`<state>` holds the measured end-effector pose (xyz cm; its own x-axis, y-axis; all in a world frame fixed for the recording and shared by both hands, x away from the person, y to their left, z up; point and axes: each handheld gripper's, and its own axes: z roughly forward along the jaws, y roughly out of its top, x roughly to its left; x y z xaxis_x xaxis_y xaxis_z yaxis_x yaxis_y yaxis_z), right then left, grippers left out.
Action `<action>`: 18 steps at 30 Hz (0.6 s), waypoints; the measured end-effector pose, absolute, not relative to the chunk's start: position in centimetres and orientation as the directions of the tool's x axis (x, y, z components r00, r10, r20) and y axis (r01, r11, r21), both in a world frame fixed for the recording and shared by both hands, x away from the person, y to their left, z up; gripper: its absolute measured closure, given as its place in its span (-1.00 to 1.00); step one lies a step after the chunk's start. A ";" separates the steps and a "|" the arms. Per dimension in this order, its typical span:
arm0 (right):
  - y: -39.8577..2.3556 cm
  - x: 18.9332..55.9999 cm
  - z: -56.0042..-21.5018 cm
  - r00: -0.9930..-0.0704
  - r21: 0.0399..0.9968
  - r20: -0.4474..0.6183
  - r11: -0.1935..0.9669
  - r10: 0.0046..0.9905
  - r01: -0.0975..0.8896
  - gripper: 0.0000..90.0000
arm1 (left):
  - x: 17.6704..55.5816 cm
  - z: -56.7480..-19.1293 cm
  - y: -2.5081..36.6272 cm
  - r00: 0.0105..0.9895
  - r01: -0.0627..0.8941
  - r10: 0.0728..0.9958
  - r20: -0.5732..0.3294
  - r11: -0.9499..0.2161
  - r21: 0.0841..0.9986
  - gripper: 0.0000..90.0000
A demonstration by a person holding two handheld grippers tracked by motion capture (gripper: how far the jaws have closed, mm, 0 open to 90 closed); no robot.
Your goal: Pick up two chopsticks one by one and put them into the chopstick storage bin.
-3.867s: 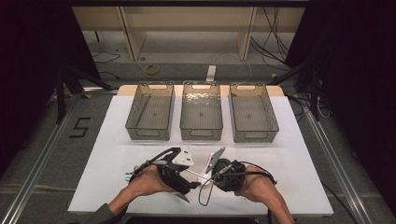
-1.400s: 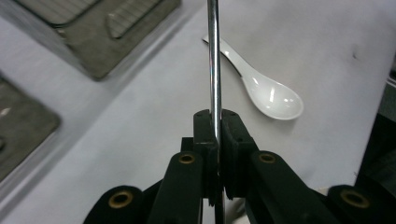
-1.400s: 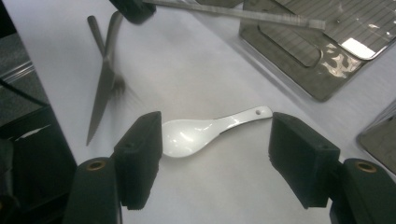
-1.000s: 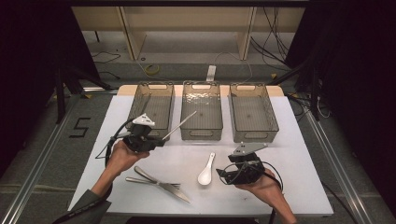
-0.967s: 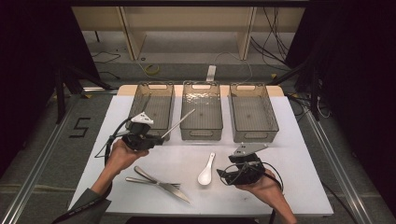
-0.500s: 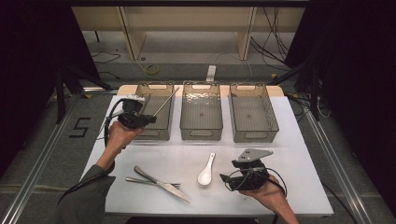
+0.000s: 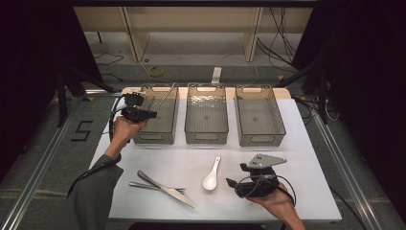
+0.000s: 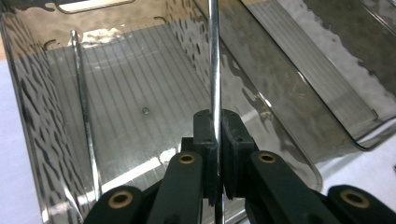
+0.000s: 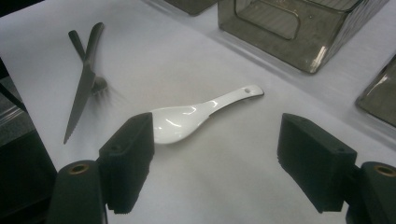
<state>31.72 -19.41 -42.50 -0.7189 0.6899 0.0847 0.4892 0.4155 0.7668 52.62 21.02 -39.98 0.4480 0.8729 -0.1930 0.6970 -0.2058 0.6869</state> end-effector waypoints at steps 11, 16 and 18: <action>-19.5 31.6 -42.4 -0.719 0.771 0.080 0.414 0.690 0.483 -0.36 | 54.1 -41.1 21.5 0.402 0.728 0.893 -0.203 -0.178 0.662 0.90; -19.6 31.6 -42.3 -0.720 0.773 0.084 0.411 0.689 0.483 -0.36 | 54.6 -41.4 21.7 0.376 0.736 0.903 -0.208 -0.155 0.659 0.89; -19.6 31.6 -42.3 -0.720 0.773 0.084 0.411 0.688 0.483 -0.36 | 54.7 -41.5 21.7 0.368 0.735 0.905 -0.211 -0.144 0.663 0.89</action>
<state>31.57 -19.60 -42.33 -0.7204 0.6884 0.0844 0.4833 0.4110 0.7730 54.66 21.75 -41.48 0.3682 0.9055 -0.2110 0.7347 -0.1443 0.6629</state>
